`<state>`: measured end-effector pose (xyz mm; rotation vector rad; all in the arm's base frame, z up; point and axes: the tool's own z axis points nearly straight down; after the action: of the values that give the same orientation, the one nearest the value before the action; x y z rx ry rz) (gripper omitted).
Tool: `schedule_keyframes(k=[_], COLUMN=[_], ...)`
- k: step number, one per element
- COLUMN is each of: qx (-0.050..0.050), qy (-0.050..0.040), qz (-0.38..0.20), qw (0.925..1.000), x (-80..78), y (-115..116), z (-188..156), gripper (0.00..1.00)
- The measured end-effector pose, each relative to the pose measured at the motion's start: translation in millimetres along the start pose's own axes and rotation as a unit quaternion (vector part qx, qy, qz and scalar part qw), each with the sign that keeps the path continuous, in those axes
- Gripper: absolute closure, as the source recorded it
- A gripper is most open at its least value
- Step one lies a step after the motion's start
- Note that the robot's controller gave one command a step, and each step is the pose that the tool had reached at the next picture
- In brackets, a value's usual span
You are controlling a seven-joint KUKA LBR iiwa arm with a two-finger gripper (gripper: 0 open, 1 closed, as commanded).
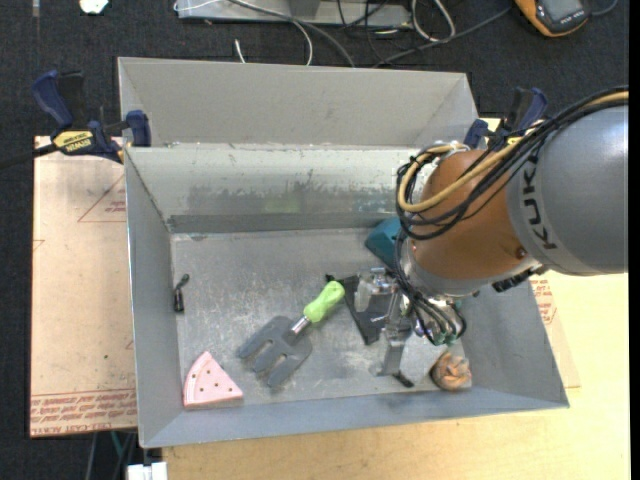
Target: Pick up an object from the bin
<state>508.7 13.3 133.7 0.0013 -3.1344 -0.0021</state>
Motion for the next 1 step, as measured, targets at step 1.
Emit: schedule_keyframes(k=[1], qx=[0.0], qy=[-0.0037], qz=[0.0], qw=[1.0], x=[-2.4], y=[-0.3], z=[-3.1], gripper=[0.0])
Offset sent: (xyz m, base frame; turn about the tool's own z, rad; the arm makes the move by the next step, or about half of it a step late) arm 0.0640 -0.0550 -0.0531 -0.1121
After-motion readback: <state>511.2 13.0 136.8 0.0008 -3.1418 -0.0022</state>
